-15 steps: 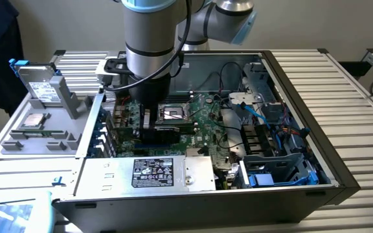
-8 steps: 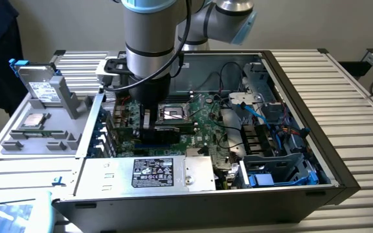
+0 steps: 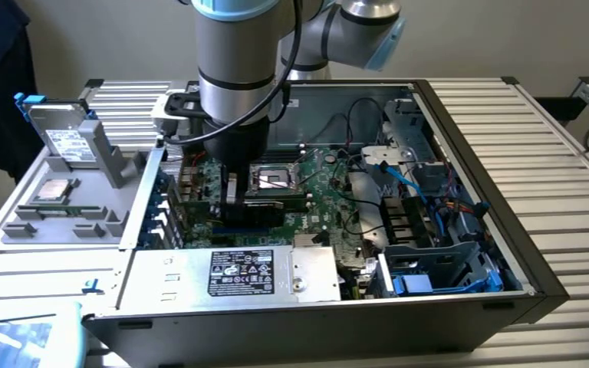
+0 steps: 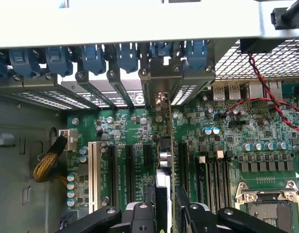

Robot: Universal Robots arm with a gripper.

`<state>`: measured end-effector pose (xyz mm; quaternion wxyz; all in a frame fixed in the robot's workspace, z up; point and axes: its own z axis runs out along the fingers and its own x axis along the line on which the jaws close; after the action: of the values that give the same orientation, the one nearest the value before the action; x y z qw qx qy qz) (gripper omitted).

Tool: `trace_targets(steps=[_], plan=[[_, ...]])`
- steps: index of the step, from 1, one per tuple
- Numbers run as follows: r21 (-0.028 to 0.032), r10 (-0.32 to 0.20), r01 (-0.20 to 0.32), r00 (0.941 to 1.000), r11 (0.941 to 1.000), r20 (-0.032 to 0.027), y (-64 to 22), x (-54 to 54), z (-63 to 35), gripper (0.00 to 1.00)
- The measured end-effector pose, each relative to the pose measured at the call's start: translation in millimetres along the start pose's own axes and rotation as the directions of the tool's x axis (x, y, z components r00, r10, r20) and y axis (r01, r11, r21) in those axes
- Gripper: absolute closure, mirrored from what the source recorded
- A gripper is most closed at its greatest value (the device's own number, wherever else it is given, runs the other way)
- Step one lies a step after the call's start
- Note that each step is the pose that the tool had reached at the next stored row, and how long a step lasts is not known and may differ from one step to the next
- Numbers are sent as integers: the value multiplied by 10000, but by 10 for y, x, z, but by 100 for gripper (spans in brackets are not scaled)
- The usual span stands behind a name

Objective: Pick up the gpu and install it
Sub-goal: 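Insert the gpu into the slot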

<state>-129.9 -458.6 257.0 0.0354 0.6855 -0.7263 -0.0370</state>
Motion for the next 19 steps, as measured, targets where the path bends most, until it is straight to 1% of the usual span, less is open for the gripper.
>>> trace_targets(steps=[8,13,19], plan=[[2,-49,49,10000,10000,-2,3,-10,0,73],[0,-191,191,9998,9998,-19,7,-10,-1,73],[0,-206,206,9998,9998,-22,8,-10,-1,73]])
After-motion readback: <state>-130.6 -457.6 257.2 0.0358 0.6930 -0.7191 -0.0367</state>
